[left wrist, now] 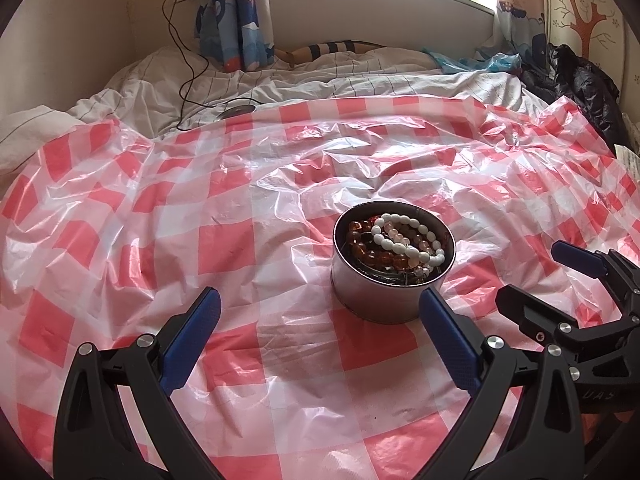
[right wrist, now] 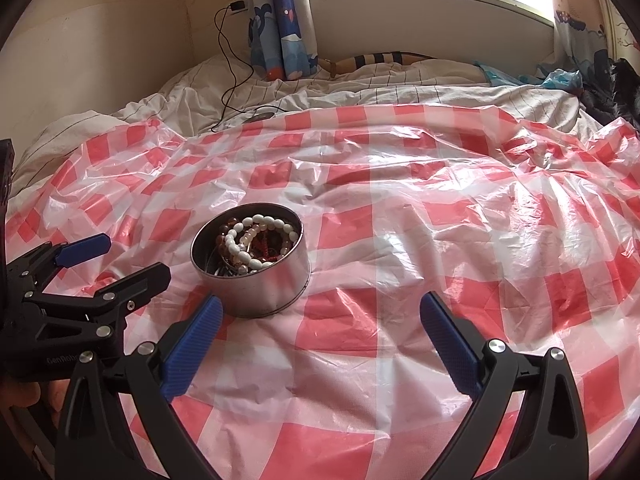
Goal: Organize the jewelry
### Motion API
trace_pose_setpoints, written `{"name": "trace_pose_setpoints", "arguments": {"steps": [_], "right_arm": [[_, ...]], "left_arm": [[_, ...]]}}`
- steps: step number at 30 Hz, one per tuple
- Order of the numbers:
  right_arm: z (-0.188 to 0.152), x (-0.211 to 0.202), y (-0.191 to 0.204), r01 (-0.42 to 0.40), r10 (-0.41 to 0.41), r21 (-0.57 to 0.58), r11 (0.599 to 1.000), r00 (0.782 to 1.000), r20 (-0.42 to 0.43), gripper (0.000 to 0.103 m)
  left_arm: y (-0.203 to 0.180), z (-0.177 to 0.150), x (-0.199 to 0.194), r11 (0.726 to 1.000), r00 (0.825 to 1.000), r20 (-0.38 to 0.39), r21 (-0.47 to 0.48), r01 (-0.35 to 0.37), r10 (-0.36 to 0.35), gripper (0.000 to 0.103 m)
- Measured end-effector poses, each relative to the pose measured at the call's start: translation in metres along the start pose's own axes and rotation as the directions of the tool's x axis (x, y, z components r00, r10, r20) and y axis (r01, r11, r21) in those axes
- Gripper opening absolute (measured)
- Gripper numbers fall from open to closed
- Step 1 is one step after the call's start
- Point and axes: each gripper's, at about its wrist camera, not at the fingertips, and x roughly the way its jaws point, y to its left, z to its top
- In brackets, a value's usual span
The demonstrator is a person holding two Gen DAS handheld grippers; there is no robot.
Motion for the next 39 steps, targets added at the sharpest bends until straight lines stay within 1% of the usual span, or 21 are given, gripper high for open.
{"name": "trace_pose_setpoints", "arguments": {"steps": [9,12,21,26,28,31,34,36,39], "right_arm": [[-0.001,0.002,0.001,-0.001,0.001,-0.004,1.000,1.000,-0.005,0.095],[-0.001,0.002,0.002,0.000,0.000,-0.004,1.000,1.000,-0.005,0.095],[-0.002,0.003,0.002,0.000,0.000,-0.005,1.000,1.000,-0.005,0.095],[-0.004,0.005,0.002,0.000,0.000,-0.005,1.000,1.000,-0.009,0.095],[-0.004,0.005,0.002,-0.001,0.001,-0.005,1.000,1.000,-0.010,0.095],[-0.005,0.006,0.000,-0.004,0.004,0.000,1.000,1.000,-0.016,0.095],[-0.005,0.007,-0.002,-0.007,0.008,0.013,1.000,1.000,-0.017,0.095],[-0.004,0.006,-0.002,-0.005,0.005,0.011,1.000,1.000,-0.013,0.095],[-0.004,0.005,-0.001,0.000,0.000,0.005,1.000,1.000,-0.010,0.095]], "left_arm": [[0.002,0.000,0.002,1.000,1.000,-0.004,0.008,-0.009,0.009,0.095],[0.002,0.000,0.006,1.000,0.999,-0.023,0.013,-0.023,0.023,0.095],[0.004,-0.001,0.009,1.000,0.999,-0.034,0.003,-0.019,0.019,0.095],[0.005,-0.003,0.016,0.998,0.996,-0.072,-0.009,-0.057,0.056,0.095],[0.006,-0.005,0.015,0.998,0.996,-0.068,-0.016,-0.053,0.052,0.095],[0.007,-0.009,0.007,0.999,1.000,-0.012,-0.037,-0.013,0.012,0.095],[0.007,-0.008,0.003,1.000,1.000,0.002,-0.024,-0.004,0.004,0.095],[0.006,-0.007,0.004,1.000,1.000,-0.009,-0.013,-0.021,0.021,0.095],[0.004,-0.008,0.012,0.994,0.992,-0.056,0.025,-0.110,0.111,0.095]]}}
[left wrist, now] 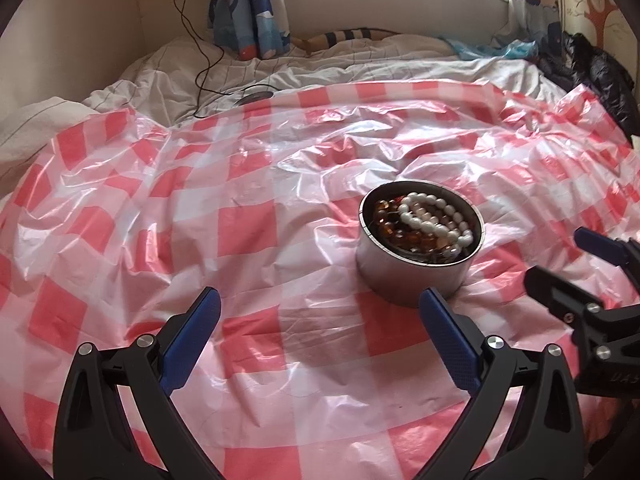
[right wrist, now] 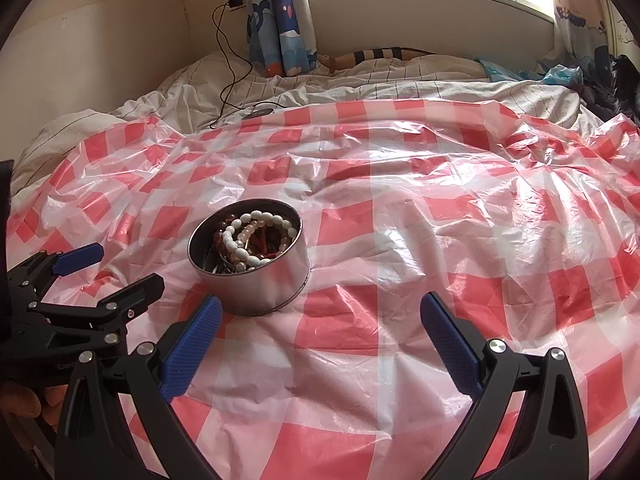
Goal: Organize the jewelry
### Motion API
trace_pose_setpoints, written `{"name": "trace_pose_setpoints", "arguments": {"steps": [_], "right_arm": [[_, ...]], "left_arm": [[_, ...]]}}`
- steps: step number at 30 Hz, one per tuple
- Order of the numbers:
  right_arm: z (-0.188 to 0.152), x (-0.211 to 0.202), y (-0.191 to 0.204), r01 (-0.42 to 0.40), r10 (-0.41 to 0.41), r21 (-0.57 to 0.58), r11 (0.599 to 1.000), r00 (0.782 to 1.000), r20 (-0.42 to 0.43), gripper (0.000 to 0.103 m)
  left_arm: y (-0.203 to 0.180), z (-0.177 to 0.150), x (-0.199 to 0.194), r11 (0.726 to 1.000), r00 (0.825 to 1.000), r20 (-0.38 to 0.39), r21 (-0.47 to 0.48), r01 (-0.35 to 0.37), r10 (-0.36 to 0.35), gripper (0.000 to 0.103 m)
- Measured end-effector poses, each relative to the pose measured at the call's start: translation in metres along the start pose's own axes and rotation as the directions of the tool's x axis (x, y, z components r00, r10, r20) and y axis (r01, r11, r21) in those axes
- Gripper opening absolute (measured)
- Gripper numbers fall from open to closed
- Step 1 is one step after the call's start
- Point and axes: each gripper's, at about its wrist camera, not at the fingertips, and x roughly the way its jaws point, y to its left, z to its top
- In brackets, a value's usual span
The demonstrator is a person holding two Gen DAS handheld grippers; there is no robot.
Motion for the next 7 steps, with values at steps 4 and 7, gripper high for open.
{"name": "trace_pose_setpoints", "arguments": {"steps": [4,7], "right_arm": [[0.0004,0.0003,0.0009,0.004,-0.004,-0.007,1.000,1.000,0.000,0.095],[0.0007,0.0006,0.0005,0.004,-0.004,-0.005,1.000,1.000,-0.002,0.095]], "left_arm": [[-0.0004,-0.0012,0.0044,0.999,0.999,-0.035,0.027,-0.023,0.024,0.095],[0.0024,-0.0020,0.0058,1.000,0.998,-0.056,0.003,0.017,-0.016,0.095]]}}
